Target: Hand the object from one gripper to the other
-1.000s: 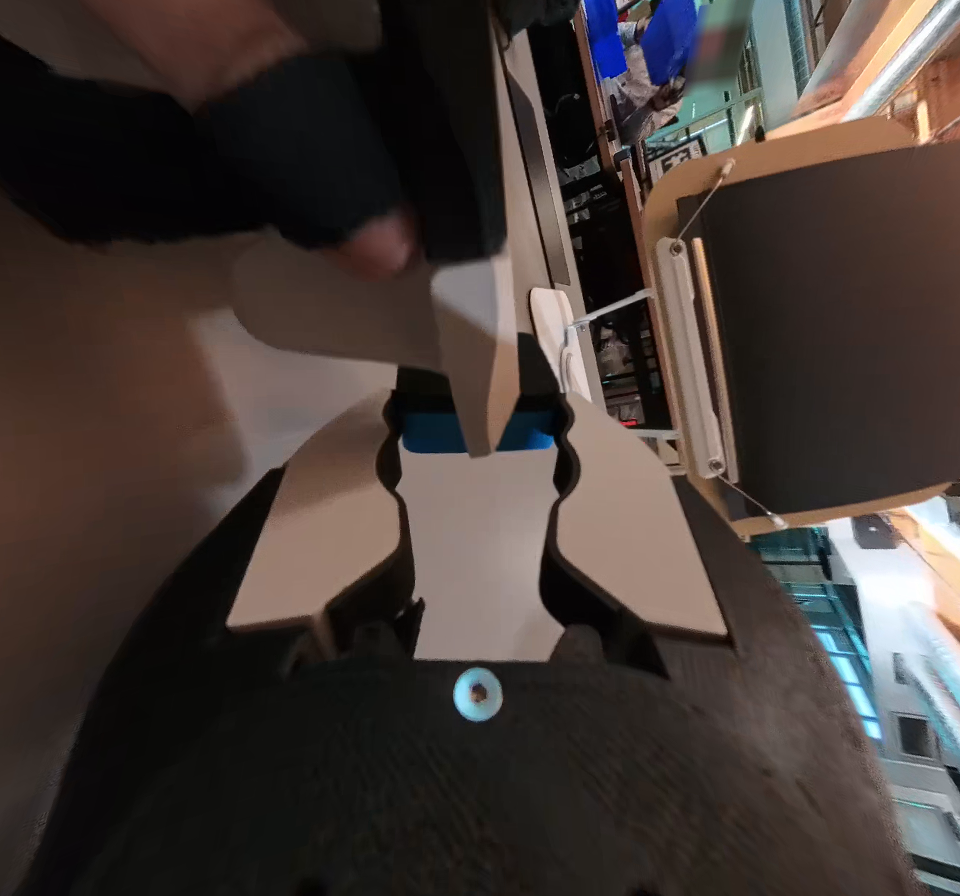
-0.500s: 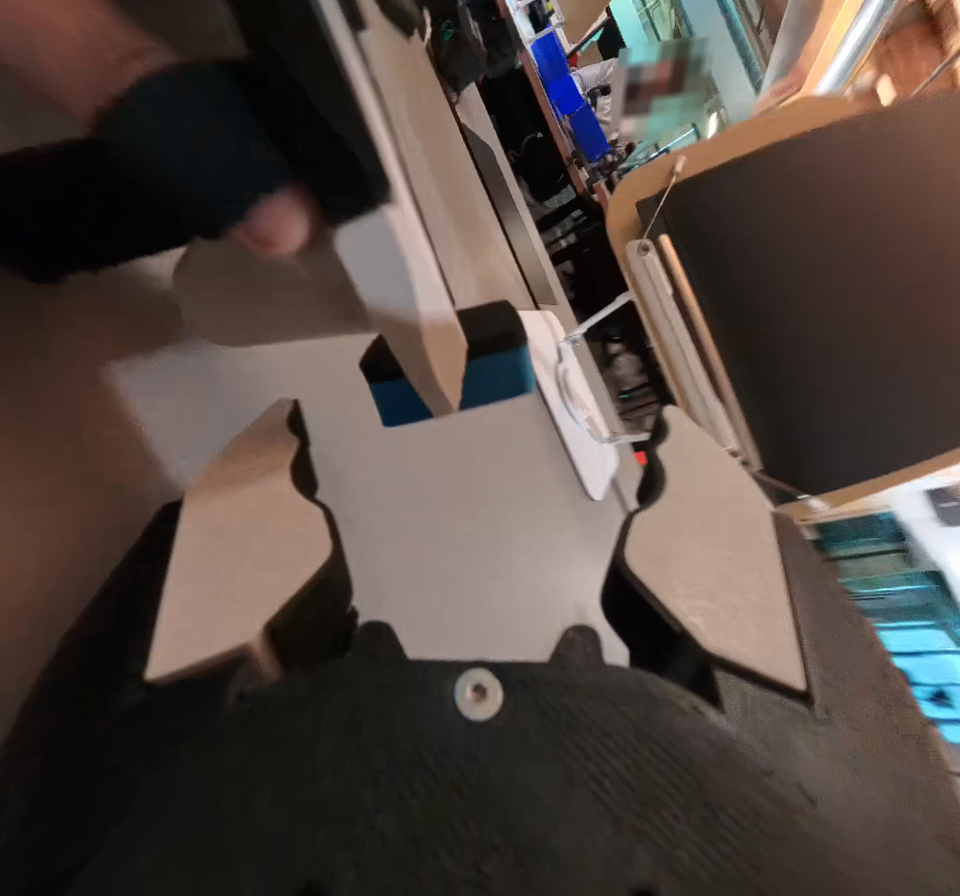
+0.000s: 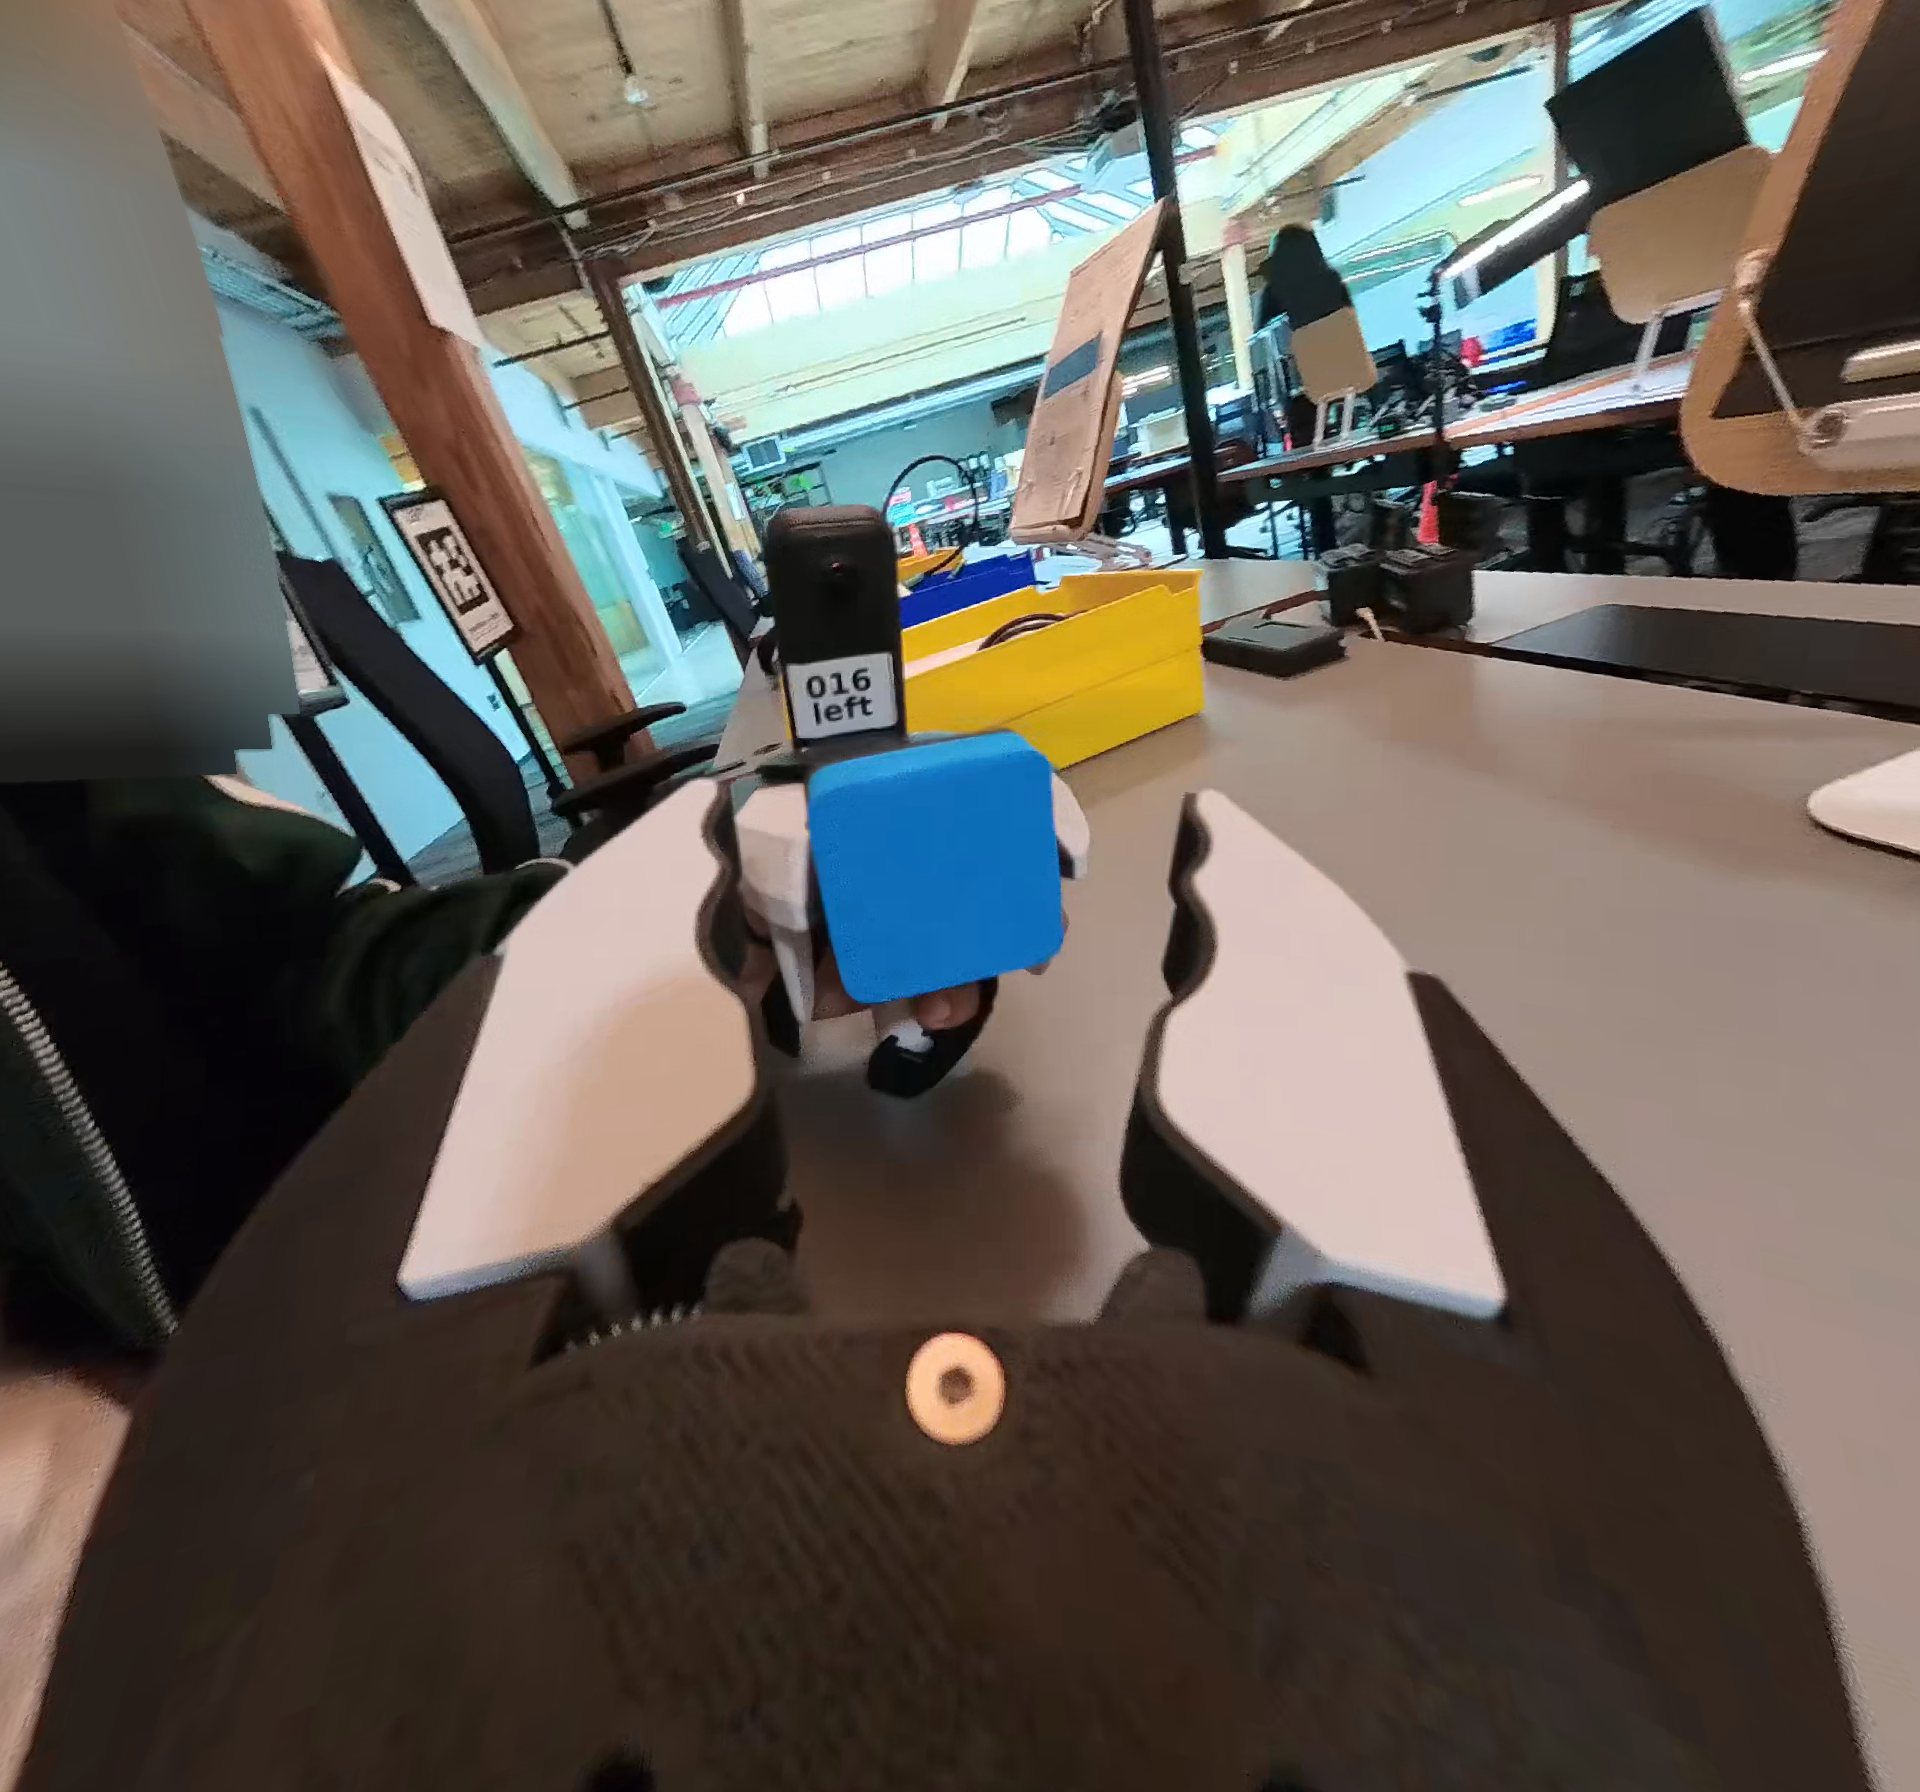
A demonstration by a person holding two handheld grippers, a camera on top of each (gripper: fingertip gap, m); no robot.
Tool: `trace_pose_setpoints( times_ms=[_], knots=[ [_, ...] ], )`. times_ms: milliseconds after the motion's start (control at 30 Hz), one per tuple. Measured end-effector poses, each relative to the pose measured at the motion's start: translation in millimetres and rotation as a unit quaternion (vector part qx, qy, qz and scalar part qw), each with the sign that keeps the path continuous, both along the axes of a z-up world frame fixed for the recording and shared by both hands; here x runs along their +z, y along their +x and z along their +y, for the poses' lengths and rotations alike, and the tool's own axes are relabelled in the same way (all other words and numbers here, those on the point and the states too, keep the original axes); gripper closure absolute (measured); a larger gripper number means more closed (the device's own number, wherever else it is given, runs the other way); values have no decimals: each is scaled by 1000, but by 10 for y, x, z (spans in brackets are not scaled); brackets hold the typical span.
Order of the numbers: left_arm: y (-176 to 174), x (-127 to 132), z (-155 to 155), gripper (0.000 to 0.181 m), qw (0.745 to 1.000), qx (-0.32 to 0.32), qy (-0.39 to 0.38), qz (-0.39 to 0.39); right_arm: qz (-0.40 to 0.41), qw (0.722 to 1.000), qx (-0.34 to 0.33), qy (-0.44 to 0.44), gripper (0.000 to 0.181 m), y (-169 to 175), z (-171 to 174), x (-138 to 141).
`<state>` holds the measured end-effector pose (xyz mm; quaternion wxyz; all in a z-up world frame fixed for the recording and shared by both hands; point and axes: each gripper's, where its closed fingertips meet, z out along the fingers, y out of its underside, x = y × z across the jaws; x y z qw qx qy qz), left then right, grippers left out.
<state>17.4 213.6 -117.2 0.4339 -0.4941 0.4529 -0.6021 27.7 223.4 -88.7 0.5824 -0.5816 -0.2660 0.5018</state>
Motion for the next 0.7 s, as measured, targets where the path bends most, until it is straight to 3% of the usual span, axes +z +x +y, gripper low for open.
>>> trace_pose_setpoints(
  times_ms=[167, 400, 700],
  knots=[
    [67, 9, -154, 125, 999, -37, 1, -4, -21, 999, 26, 30, 104, -134, -112, -16],
    [86, 8, -207, 125, 999, -50, 0, -3, -43, 997, 45, 51, 126, -199, -182, -56],
    [85, 14, -194, 124, 999, -42, -5, -3, -40, 997, 42, 47, 126, -191, -162, -58]
  ],
)
